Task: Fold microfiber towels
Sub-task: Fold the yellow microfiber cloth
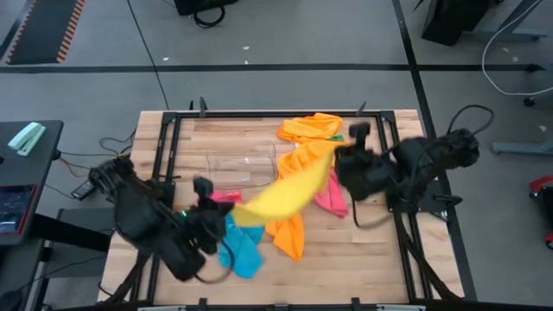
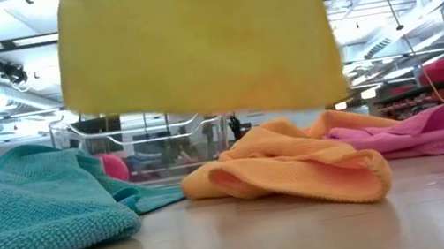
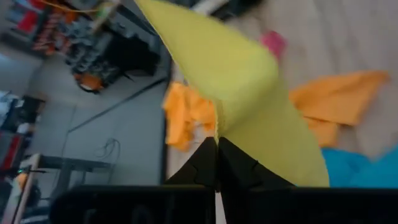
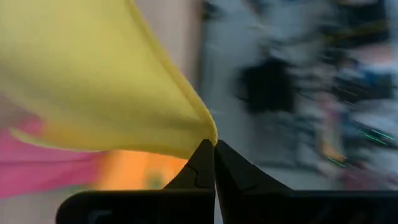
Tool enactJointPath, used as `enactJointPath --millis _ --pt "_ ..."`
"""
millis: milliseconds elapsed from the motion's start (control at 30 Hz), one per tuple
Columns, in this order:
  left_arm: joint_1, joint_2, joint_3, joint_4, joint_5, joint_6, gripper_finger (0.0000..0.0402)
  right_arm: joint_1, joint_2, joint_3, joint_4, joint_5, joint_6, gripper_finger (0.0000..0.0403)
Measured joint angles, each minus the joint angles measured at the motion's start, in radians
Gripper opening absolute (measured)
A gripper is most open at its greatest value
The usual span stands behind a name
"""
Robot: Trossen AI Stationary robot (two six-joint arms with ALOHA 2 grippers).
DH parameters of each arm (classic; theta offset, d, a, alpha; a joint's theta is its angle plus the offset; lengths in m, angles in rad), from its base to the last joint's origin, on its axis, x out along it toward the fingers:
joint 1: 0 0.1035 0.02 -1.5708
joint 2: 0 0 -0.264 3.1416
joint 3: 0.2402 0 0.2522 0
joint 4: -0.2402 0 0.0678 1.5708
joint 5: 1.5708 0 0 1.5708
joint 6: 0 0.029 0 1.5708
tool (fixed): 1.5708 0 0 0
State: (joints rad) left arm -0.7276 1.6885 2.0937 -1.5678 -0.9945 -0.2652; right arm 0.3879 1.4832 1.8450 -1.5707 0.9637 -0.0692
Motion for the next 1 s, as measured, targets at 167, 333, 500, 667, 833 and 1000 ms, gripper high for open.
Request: enactJointPath --millis 167,333,500,667,833,1000 --pt "0.032 -0.077 0.003 0.092 0.008 0.0 0.0017 -0.085 -0.025 0.0 -0.001 0.009 -0.003 0.0004" --pt "0.023 -0.045 -0.083 0.219 0.137 0.027 0.0022 -0.061 -0.027 -0.046 0.001 -0.137 0.038 0.0004" --pt "0.018 0.024 -0.256 0.366 0.252 0.041 0.0007 0.026 -0.025 -0.225 0.001 -0.279 0.129 0.0004" --pt "0.007 0.095 -0.337 0.52 0.416 0.024 0.0022 0.148 -0.025 -0.422 0.051 -0.384 0.235 0.0004" --pt "-0.018 0.163 -0.34 0.625 0.507 -0.04 0.0025 0.248 -0.025 -0.599 0.227 -0.501 0.315 0.0004" --pt "-0.039 0.257 -0.341 0.686 0.533 -0.087 0.0008 0.341 -0.025 -0.74 0.373 -0.634 0.362 0.0004"
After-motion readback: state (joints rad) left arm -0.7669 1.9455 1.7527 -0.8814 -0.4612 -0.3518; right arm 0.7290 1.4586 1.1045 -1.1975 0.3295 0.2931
